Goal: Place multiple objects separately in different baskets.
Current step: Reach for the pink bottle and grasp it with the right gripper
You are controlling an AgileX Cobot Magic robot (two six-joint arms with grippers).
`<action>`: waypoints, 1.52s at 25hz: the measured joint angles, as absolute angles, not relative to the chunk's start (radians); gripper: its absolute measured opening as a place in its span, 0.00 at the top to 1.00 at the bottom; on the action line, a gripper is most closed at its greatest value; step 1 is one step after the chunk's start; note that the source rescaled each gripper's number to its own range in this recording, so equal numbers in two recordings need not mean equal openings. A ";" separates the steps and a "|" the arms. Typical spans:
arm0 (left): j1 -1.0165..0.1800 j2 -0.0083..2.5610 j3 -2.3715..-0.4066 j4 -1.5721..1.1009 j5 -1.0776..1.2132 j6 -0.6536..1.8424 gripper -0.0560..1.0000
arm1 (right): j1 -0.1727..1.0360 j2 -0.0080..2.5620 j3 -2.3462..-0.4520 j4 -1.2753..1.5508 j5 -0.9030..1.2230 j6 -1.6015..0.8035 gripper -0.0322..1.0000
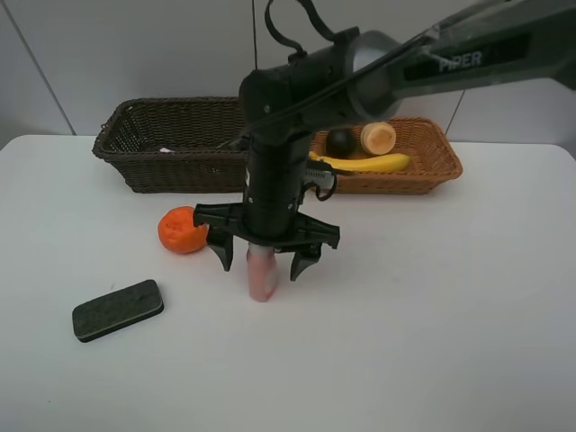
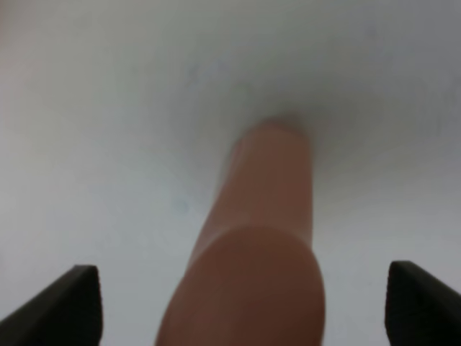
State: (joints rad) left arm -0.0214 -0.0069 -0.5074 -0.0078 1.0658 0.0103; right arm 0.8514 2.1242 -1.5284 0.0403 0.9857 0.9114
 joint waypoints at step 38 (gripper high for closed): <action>-0.021 -0.007 -0.507 -0.008 1.066 0.010 0.00 | 0.844 2.153 -1.528 0.075 0.978 0.904 0.70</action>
